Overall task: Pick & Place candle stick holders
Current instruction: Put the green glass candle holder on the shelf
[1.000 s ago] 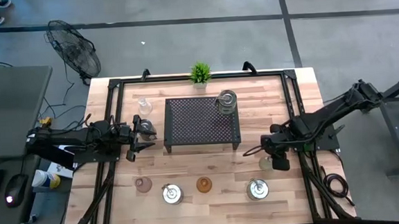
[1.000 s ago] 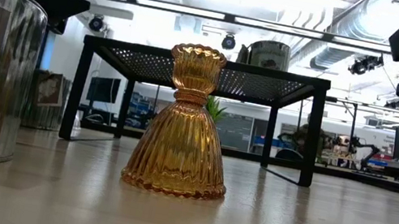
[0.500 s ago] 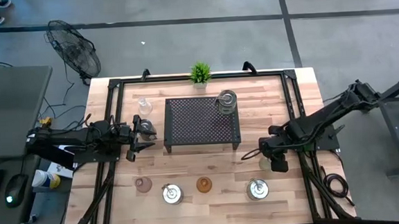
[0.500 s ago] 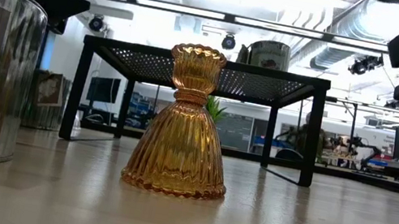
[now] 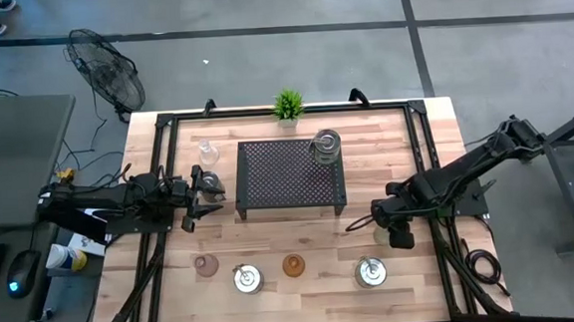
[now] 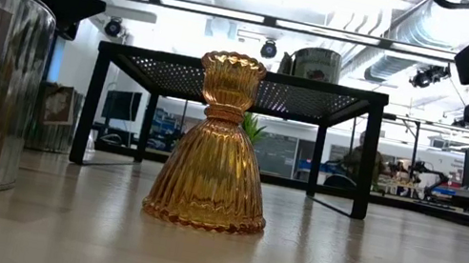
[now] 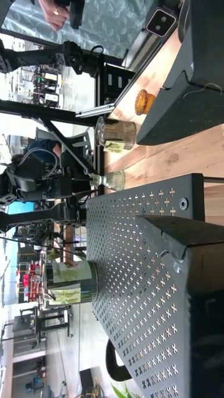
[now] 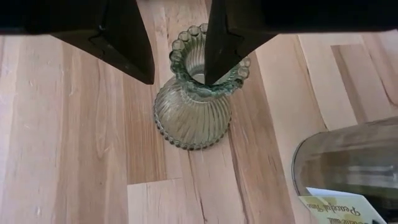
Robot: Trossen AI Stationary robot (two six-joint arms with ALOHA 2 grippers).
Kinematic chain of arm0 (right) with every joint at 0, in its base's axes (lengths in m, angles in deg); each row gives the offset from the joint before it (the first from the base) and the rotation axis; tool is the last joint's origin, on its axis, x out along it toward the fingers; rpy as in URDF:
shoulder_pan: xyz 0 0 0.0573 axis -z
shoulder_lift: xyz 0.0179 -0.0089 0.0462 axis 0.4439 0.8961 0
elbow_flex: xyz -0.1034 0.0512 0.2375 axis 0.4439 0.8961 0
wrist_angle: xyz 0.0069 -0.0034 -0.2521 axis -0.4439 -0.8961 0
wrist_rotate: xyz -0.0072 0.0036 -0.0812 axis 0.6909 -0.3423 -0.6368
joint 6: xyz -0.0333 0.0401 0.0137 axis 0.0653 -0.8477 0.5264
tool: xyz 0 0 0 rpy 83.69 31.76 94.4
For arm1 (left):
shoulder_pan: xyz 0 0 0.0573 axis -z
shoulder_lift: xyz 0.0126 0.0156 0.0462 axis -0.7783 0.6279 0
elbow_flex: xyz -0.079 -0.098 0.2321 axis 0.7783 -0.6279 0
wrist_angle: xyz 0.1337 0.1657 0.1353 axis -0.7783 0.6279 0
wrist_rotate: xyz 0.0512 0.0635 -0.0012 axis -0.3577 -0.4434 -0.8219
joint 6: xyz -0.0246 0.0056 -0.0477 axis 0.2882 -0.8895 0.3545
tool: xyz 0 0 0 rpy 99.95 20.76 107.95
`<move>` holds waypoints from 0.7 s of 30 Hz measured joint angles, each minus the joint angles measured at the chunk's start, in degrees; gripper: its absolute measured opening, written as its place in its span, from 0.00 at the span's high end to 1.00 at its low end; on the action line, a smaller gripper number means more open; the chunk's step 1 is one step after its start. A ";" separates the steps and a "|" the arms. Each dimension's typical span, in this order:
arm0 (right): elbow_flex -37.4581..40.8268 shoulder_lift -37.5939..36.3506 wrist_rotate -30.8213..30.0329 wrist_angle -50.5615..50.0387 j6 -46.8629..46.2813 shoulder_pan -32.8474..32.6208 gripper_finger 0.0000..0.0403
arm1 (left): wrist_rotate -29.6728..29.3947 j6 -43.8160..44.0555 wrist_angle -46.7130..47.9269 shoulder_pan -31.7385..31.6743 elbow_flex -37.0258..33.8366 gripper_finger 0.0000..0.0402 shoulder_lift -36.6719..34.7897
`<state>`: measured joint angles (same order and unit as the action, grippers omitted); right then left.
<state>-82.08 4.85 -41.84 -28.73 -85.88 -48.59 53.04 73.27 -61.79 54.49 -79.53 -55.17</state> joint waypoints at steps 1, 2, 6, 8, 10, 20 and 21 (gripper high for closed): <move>0.00 0.00 0.00 0.00 0.00 0.00 0.70 | 0.00 -0.02 0.00 0.01 0.00 0.53 0.00; 0.00 0.00 0.13 0.01 0.00 0.00 0.71 | -0.02 0.00 0.00 -0.01 0.00 0.53 0.00; 0.00 0.00 1.38 0.03 0.00 0.00 0.79 | 0.00 0.00 0.00 0.00 0.00 0.53 0.01; 0.00 0.00 1.38 0.21 0.00 0.00 0.83 | 0.00 0.00 0.00 0.00 0.00 0.53 0.02; 0.00 0.00 1.72 0.52 0.02 0.00 0.87 | 0.00 0.00 0.00 0.00 0.00 0.53 0.00; -0.02 -0.07 4.78 0.75 -0.66 0.01 0.95 | 0.00 0.00 0.00 0.02 0.00 0.53 0.02; -0.02 -0.07 4.91 0.87 -0.93 0.02 0.95 | 0.00 -0.01 0.00 0.02 0.00 0.53 0.02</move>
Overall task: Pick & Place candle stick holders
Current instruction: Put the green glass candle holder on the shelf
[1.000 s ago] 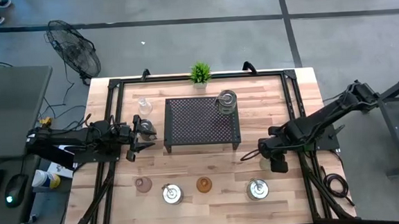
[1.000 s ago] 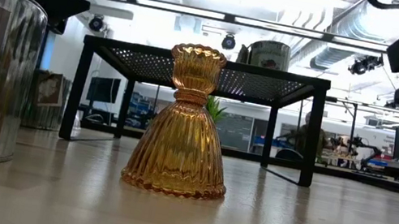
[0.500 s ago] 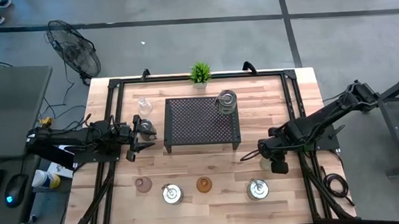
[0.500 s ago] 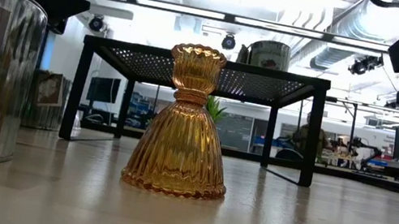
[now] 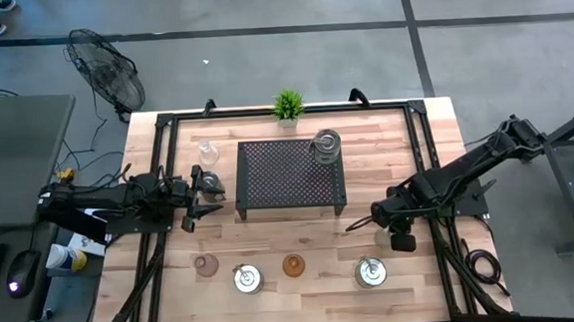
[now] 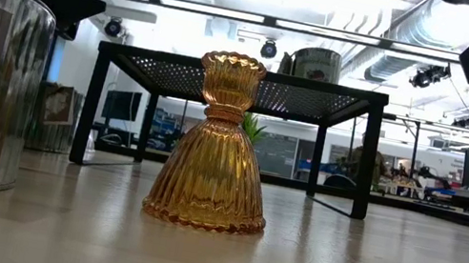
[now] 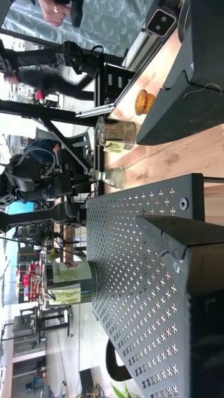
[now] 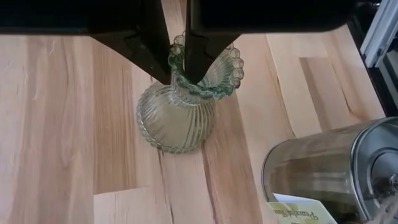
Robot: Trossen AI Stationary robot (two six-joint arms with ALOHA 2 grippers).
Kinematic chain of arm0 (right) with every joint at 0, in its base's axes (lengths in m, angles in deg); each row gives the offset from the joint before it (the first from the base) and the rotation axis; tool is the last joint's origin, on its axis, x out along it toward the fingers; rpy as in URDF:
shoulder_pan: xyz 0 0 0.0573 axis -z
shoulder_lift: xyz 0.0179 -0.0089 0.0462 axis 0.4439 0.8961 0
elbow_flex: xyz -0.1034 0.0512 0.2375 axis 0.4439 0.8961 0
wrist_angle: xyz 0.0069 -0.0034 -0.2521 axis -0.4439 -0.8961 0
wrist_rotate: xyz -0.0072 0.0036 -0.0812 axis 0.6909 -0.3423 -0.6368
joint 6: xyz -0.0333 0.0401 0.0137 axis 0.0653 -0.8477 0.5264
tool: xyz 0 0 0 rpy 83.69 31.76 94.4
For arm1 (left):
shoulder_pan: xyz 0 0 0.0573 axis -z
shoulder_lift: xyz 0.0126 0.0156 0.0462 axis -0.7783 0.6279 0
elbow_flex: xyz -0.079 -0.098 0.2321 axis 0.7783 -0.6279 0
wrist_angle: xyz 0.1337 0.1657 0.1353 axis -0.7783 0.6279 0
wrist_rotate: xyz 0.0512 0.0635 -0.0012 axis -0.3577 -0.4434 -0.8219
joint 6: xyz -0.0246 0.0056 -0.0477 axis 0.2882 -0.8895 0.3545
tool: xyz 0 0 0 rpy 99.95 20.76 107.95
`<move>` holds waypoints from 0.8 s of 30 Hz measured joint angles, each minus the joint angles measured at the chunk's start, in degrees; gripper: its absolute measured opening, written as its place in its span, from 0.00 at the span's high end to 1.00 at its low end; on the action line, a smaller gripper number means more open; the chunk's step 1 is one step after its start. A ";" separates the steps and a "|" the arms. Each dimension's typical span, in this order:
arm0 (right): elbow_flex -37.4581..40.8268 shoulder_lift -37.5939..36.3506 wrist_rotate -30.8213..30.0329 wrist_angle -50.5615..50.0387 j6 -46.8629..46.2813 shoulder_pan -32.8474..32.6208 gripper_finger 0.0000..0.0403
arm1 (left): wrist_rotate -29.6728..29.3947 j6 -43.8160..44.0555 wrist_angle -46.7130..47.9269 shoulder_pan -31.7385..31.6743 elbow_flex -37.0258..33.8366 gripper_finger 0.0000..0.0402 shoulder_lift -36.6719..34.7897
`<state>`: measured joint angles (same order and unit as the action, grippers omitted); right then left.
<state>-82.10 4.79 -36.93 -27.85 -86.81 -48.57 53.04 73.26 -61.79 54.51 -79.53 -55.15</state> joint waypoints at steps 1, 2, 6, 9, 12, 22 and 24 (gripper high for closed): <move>0.00 0.02 0.15 0.11 -0.10 0.00 0.95 | 0.00 0.01 0.00 -0.01 0.00 0.53 -0.02; 0.00 0.02 0.33 0.19 -0.12 0.02 0.95 | 0.00 0.01 0.00 0.00 0.00 0.53 0.00; 0.00 0.02 1.97 0.22 -0.21 0.29 0.97 | 0.00 0.00 0.00 -0.01 0.00 0.53 0.00; 0.09 0.07 3.82 0.17 -1.37 1.06 0.97 | 0.00 0.00 0.00 0.00 0.00 0.53 -0.01; 0.11 0.09 4.76 0.08 -1.37 2.06 0.97 | 0.00 0.01 0.00 0.00 0.00 0.53 0.00; 0.11 0.09 7.60 -0.16 -1.03 5.50 0.97 | 0.00 0.01 0.00 0.00 0.00 0.53 -0.02; 0.11 0.09 8.55 -0.22 -0.76 6.05 0.97 | 0.00 0.01 0.00 0.00 0.00 0.53 -0.01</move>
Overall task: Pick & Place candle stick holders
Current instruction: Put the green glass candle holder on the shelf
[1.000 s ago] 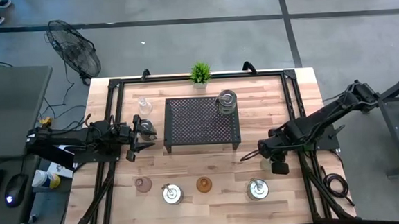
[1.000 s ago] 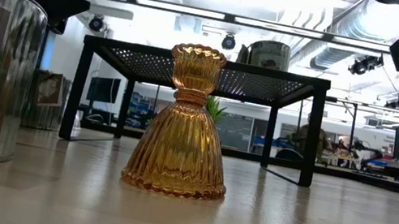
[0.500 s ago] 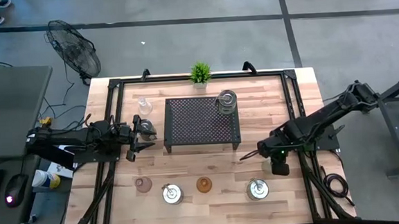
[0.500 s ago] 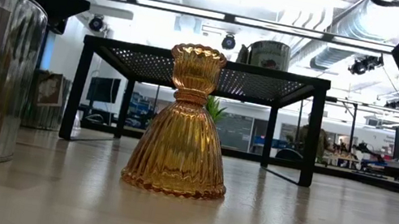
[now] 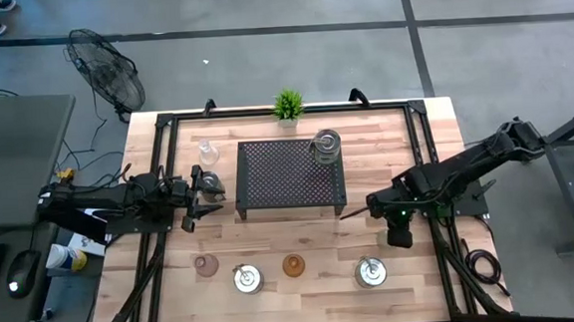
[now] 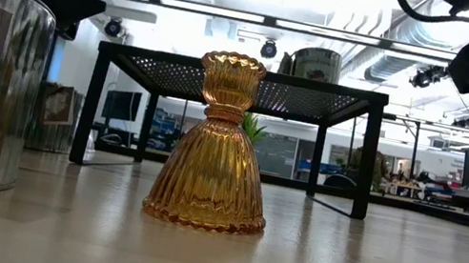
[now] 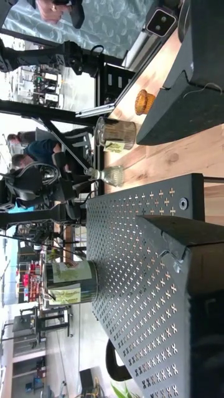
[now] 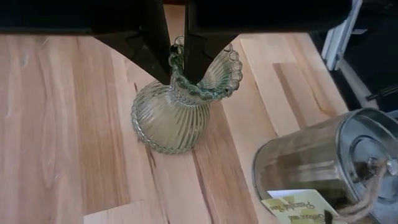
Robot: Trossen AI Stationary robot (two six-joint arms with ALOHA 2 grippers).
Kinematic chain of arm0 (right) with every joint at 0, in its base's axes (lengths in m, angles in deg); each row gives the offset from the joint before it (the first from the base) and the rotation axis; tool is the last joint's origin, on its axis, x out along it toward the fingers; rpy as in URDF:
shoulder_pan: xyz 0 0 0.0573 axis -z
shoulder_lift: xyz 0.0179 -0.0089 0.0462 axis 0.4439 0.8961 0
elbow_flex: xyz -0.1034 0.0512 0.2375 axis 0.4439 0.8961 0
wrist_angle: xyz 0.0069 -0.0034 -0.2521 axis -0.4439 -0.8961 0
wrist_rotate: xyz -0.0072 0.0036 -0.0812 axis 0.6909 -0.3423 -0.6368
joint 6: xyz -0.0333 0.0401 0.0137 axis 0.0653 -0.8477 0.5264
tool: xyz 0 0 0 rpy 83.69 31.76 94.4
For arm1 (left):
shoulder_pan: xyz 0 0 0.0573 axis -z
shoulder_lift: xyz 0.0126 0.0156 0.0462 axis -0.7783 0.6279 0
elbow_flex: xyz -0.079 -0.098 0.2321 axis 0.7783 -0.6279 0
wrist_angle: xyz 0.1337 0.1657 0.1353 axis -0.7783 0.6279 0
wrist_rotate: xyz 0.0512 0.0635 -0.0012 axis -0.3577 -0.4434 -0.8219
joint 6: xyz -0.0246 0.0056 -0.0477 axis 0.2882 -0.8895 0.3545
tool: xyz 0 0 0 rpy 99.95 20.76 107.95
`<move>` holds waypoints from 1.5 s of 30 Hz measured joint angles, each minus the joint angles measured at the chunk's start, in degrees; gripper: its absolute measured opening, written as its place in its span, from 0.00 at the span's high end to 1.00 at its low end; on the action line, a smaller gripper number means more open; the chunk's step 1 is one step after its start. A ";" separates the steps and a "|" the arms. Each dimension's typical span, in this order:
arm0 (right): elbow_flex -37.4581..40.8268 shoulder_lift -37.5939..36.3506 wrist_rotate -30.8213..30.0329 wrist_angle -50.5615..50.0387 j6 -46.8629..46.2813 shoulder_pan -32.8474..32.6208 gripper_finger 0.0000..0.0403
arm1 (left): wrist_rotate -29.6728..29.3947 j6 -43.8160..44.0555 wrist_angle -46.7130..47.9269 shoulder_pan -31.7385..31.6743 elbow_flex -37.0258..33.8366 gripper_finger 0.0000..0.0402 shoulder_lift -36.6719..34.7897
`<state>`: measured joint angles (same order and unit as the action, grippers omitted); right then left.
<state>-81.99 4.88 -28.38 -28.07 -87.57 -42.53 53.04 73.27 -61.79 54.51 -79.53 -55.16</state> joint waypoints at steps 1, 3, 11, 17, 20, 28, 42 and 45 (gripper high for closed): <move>0.00 0.00 0.39 0.01 0.10 0.22 0.97 | 0.00 0.00 0.00 0.00 0.00 0.53 0.01; 0.00 0.00 1.28 -0.03 0.21 0.64 0.97 | 0.00 -0.01 0.00 0.00 0.00 0.53 0.01; -4.28 -1.88 -0.61 -5.36 0.39 0.84 0.97 | -0.01 0.00 0.00 0.00 0.00 0.53 0.01; -13.13 -2.23 -3.83 -13.42 0.75 0.84 0.97 | 0.00 0.00 0.00 0.00 0.00 0.53 -0.01; -17.58 -2.25 -5.72 -17.41 0.69 0.84 0.97 | 0.00 0.00 0.00 0.00 0.00 0.53 -0.01; -26.71 -2.25 -8.07 -20.62 0.66 0.84 0.97 | 0.00 0.00 0.00 -0.01 0.00 0.53 0.00; -34.71 -1.94 -7.46 -20.88 -0.02 6.14 0.97 | -0.01 0.00 0.00 0.00 0.00 0.53 0.01; -36.57 -0.81 -6.07 -21.09 0.20 9.28 0.97 | -0.01 -0.01 0.00 -0.01 0.00 0.53 0.00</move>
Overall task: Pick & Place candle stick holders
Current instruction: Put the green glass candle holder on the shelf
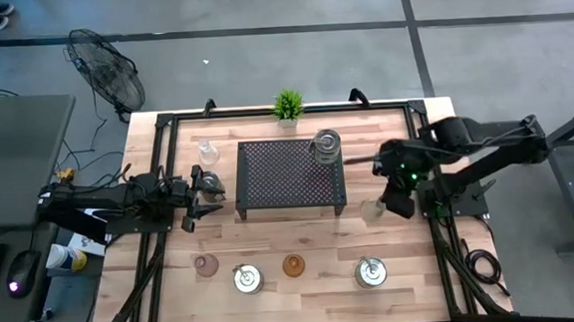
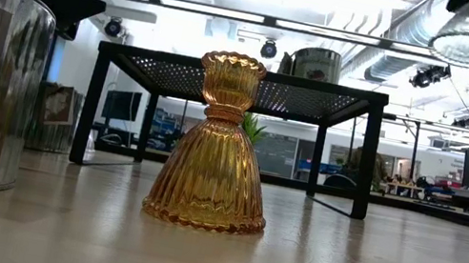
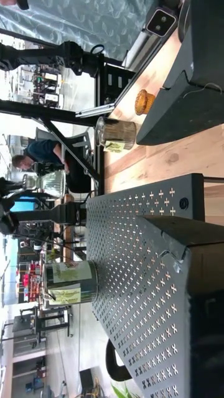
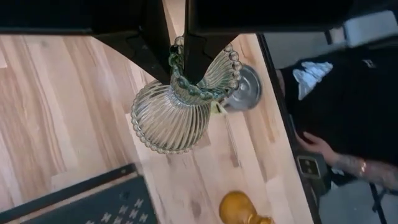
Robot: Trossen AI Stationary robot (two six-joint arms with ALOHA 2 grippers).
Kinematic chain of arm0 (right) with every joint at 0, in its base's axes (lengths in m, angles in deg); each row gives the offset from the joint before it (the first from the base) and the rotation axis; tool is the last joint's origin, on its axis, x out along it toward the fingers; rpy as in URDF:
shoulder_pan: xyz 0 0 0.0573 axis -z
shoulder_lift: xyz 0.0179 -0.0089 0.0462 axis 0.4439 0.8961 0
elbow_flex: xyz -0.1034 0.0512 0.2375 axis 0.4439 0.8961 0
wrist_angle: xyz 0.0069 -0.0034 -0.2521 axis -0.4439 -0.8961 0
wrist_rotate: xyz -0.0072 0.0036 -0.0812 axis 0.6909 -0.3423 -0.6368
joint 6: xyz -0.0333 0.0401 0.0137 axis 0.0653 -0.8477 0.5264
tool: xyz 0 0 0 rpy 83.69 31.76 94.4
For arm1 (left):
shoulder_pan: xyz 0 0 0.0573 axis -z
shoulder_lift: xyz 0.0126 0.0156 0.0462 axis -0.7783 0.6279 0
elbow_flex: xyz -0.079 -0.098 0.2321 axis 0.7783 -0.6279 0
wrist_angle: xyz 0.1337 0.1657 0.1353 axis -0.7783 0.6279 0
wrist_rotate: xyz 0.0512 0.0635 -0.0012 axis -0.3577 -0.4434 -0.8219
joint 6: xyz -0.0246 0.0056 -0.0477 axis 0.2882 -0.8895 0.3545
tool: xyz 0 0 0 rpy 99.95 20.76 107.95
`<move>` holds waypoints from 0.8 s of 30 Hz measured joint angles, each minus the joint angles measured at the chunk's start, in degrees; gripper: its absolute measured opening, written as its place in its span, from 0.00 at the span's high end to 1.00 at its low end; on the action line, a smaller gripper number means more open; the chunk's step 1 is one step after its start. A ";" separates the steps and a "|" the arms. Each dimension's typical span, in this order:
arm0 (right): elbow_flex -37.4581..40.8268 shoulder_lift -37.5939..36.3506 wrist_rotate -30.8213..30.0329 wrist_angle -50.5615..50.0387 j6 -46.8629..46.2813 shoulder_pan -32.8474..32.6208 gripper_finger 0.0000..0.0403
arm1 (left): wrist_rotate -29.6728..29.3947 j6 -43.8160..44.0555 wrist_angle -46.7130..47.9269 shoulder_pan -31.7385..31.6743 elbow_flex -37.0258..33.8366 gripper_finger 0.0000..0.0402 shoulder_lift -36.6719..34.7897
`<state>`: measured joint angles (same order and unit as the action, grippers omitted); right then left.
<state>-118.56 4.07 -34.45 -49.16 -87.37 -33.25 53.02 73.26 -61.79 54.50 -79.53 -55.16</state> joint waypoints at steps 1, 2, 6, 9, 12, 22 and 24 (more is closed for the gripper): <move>-0.67 0.51 0.31 -0.12 0.36 0.88 0.97 | 0.00 -0.01 0.00 0.01 0.00 0.53 -0.01; -1.38 1.17 0.87 -0.25 1.07 1.64 0.97 | 0.01 0.00 0.00 0.01 0.00 0.53 -0.01; -4.66 4.53 2.71 -1.40 3.95 4.64 0.97 | 0.01 0.00 0.00 0.00 0.00 0.53 0.01; -7.58 7.74 3.41 -2.43 5.77 6.80 0.97 | 0.01 0.00 0.00 0.01 0.00 0.53 -0.01; -10.92 11.33 3.72 -3.16 8.00 8.81 0.97 | 0.00 0.01 0.00 0.01 0.00 0.53 -0.01; -25.53 24.61 4.63 -3.49 10.64 14.13 0.97 | 0.01 0.01 0.00 0.00 0.00 0.53 0.00; -28.60 27.16 4.75 -4.29 11.08 14.95 0.97 | -0.01 0.01 0.00 -0.01 0.00 0.53 0.01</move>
<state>-147.16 31.22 -29.70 -53.45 -76.29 -18.29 53.02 73.27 -61.79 54.48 -79.53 -55.15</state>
